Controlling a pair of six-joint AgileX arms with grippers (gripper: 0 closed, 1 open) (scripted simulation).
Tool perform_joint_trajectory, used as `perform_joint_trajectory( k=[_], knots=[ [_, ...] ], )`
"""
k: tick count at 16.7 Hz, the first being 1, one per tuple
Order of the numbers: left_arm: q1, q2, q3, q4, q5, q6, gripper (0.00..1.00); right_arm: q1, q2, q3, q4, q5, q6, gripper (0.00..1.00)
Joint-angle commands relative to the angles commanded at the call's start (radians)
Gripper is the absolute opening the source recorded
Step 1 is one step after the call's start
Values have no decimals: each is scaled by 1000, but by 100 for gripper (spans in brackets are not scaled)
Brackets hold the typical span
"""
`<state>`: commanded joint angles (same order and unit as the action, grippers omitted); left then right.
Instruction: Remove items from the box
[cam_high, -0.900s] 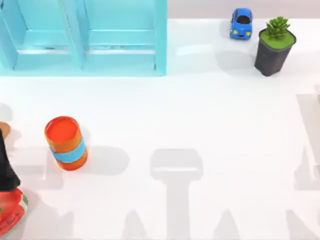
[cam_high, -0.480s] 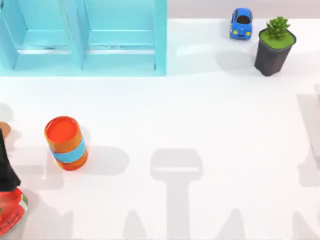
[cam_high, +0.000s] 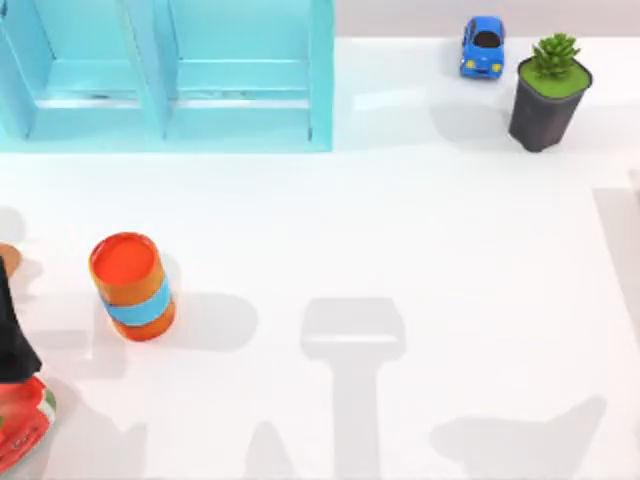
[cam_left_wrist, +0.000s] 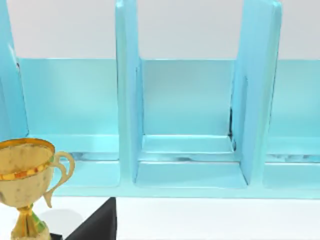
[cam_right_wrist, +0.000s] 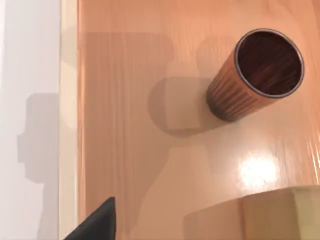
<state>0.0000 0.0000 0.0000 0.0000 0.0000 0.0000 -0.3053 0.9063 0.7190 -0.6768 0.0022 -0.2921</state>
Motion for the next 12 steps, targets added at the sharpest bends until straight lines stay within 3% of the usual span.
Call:
perform_joint_trajectory(
  k=[6, 12],
  knots=[
    [0, 0, 0, 0, 0, 0, 100, -173, 509, 391, -376, -2, -162, 100],
    [0, 0, 0, 0, 0, 0, 100, -268, 756, 618, -558, 3, -250, 100]
  ],
)
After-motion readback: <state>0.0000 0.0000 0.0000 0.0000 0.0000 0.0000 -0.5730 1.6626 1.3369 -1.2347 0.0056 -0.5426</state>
